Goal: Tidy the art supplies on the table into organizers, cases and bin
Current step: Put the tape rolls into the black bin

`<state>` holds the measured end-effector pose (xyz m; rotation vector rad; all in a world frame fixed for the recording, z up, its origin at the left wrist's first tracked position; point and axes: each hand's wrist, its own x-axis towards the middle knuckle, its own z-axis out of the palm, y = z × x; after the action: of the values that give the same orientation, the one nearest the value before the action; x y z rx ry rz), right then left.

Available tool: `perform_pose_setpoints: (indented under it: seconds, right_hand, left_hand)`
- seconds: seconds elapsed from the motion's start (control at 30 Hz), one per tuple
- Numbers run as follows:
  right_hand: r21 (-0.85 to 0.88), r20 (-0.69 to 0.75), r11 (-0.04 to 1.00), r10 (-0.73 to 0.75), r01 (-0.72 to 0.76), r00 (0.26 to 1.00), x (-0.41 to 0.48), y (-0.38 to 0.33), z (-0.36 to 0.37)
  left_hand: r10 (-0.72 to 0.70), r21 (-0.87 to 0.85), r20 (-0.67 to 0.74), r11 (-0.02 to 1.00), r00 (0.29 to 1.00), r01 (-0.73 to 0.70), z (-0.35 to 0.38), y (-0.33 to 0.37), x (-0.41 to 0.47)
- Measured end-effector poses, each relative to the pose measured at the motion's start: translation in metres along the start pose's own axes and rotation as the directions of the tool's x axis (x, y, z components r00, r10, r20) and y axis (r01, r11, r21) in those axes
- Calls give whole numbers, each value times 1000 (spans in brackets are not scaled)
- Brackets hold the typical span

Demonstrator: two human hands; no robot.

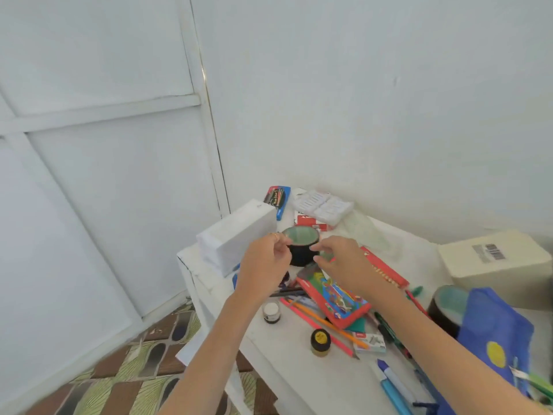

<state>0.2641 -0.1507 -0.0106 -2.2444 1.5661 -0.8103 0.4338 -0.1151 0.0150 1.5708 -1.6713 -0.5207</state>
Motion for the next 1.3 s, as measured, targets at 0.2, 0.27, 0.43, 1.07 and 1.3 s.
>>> perform_pose_setpoints:
  seconds: [0.2,0.27,0.43,1.07,1.3]
  right_hand:
    - [-357,66,934,50,-23,997,55,-10,49]
    - [-435,86,900,76,-31,993,64,-9,61]
    - [-415,42,899,171,-138,984,65,-4,72]
    - [-173,-517,835,374,-523,770,-76,40,-111]
    - [-184,-528,765,453,-617,719,-135,55,-139]
  left_hand:
    - [8,1,84,1000,996,-8,-15,-44,43]
    - [16,4,102,1000,995,-16,-14,-54,53]
    - [52,-22,131,999,990,-49,-3,-67,69]
    - [517,-206,564,843,643,-497,146,78,25]
    - [538,-191,740,744,404,-640,200,96,-11]
